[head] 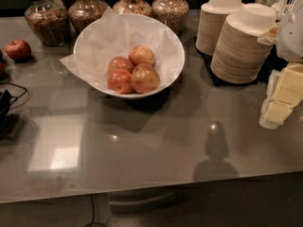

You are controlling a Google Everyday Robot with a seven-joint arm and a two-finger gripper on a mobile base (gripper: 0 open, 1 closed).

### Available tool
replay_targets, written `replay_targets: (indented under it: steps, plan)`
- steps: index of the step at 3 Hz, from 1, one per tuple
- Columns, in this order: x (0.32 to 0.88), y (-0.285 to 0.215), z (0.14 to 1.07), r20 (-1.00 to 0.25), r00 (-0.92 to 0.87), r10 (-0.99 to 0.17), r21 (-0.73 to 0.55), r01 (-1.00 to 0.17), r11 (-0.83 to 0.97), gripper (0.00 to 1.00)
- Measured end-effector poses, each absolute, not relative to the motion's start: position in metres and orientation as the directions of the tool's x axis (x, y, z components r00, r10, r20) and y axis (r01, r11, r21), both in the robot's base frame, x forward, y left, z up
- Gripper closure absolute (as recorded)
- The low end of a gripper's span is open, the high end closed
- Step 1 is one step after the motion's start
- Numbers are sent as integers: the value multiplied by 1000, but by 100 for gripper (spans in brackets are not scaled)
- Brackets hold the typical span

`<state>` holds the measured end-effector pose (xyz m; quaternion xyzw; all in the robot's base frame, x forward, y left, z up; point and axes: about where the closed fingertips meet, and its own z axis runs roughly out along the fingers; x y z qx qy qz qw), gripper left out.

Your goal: Pick apple from white bowl

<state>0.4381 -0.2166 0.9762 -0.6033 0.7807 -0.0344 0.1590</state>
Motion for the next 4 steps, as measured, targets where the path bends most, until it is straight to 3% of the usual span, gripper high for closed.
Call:
replay_targets:
  steps: [2,4]
  plan:
    - [447,-213,979,-237,-208,-949,-268,-925,270,0]
    - [482,-171,1002,-419,-80,-904,-308,-924,224,0]
